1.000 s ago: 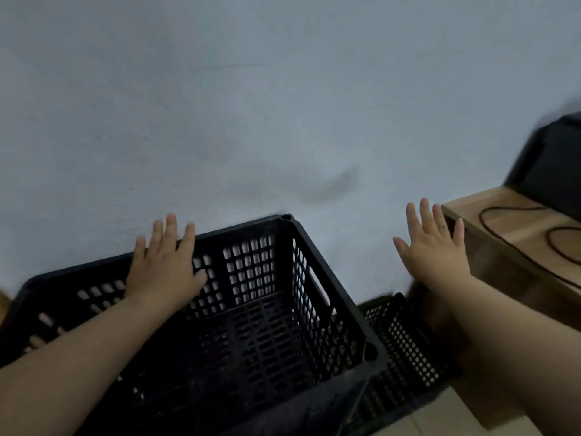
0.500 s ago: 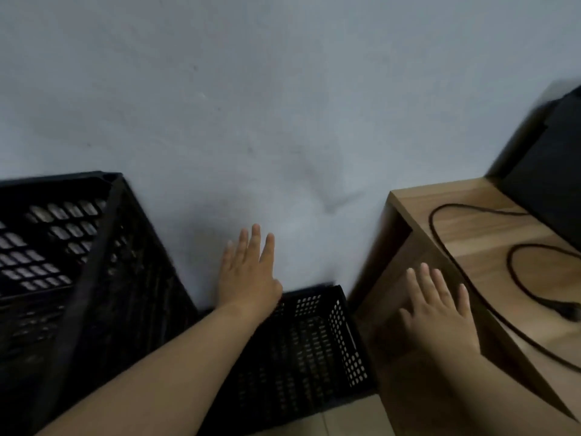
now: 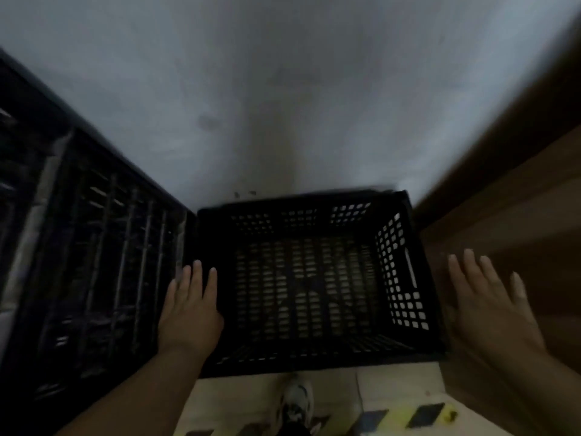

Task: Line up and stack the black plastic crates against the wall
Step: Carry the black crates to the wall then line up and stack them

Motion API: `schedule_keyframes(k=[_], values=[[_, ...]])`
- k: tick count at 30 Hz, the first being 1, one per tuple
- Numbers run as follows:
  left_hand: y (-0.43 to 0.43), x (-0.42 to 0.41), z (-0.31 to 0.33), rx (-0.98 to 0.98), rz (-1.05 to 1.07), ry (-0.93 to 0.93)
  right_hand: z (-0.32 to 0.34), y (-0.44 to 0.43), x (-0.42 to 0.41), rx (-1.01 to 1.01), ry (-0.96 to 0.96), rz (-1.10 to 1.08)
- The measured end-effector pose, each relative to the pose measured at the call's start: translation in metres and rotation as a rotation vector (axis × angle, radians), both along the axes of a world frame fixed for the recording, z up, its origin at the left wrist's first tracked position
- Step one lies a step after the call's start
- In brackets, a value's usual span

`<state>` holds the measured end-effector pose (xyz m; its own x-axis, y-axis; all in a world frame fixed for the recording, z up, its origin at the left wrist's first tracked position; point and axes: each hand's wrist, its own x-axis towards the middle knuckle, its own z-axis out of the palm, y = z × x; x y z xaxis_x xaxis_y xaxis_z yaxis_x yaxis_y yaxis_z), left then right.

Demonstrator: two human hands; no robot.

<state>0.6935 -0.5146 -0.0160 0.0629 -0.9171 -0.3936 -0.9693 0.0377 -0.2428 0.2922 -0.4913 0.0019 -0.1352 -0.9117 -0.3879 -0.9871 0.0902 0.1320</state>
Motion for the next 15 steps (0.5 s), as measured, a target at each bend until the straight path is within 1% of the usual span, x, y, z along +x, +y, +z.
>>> schedule_keyframes(k=[1, 3, 7, 9, 11, 15], values=[[-0.005, 0.005, -0.018, 0.019, 0.024, -0.017, -0.022, -0.004, -0.001, -0.004, -0.003, 0.004], [-0.018, 0.014, -0.049, -0.004, 0.043, -0.061, -0.061, -0.017, 0.0, 0.007, -0.037, -0.007], [-0.039, 0.032, -0.09, 0.005, 0.076, -0.092, -0.116, -0.046, 0.004, -0.024, -0.02, -0.005], [-0.048, 0.041, -0.103, -0.025, 0.057, -0.118, -0.135, -0.055, 0.003, -0.013, 0.001, -0.003], [-0.052, 0.047, -0.112, -0.07, 0.039, -0.108, -0.148, -0.062, 0.0, -0.043, 0.031, 0.001], [-0.056, 0.049, -0.115, -0.132, -0.006, -0.082, -0.159, -0.067, -0.007, -0.103, 0.089, 0.063]])
